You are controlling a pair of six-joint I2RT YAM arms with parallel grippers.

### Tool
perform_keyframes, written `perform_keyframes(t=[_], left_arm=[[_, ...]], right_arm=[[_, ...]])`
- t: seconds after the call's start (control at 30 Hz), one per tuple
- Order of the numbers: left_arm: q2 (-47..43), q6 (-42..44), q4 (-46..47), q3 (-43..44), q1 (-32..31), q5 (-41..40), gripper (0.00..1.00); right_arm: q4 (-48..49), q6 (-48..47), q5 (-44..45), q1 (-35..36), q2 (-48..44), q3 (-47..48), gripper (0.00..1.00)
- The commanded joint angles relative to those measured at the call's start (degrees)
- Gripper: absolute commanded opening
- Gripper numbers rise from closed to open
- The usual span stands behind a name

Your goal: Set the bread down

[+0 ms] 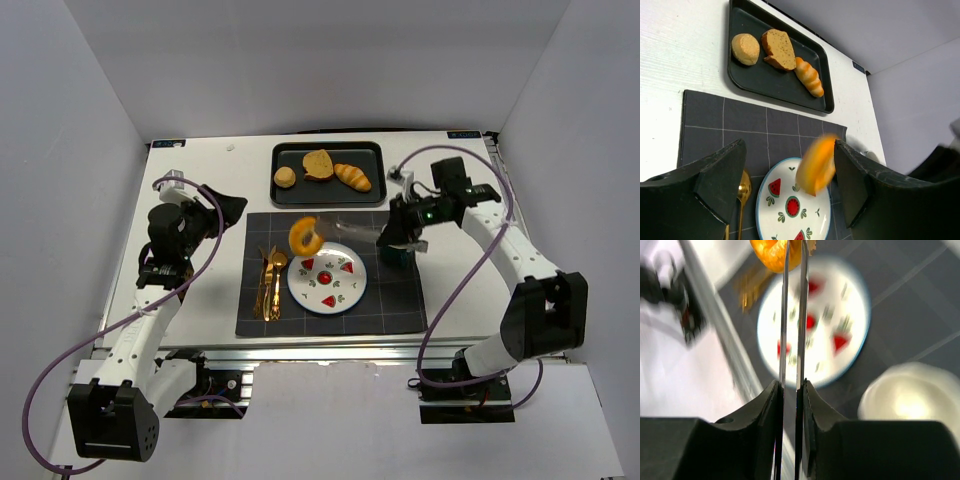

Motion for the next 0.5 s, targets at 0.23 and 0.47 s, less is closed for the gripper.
perform_keyframes(t=[0.23, 0.47], left_arm=[[-1.61, 1.13, 3.07, -1.89, 0.17, 2.33, 0.8], [-2.4, 1.13, 3.08, -2.5, 0.17, 2.24, 0.8]], right_arm=[[-17.3, -20.43, 3.82, 0.06, -7.18, -11.66, 0.0], [-15.55, -19.29, 5.05, 0.06, -5.33, -11.67, 0.3]])
